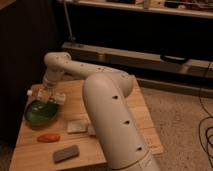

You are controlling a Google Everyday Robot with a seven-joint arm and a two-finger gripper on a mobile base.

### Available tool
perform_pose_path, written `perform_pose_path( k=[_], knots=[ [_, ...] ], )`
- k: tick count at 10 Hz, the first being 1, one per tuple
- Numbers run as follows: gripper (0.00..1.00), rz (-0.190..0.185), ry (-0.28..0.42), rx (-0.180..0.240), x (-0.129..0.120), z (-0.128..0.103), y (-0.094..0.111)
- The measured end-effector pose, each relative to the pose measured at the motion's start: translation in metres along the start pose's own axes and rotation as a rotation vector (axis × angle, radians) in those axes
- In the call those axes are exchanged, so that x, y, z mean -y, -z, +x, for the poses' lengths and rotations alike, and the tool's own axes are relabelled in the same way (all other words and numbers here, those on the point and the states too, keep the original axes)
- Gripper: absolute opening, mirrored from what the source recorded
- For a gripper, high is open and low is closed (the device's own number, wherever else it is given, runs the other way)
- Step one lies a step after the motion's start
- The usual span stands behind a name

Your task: Place the bottle in the ceramic bowl

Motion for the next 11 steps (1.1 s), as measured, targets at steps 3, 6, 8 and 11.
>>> perform_pose_path(
  k=[3,6,8,11],
  knots=[
    [0.81,-0.009,0.017,0.0,-0.011,-0.007,-0.006],
    [0.94,-0.006,0.01,-0.003,-0.011,-0.005,-0.007],
    [0.94,-0.008,0.018,-0.005,-0.013,-0.005,-0.008],
    [0.94,-0.007,0.019,-0.004,-0.015,-0.007,-0.009]
  ],
)
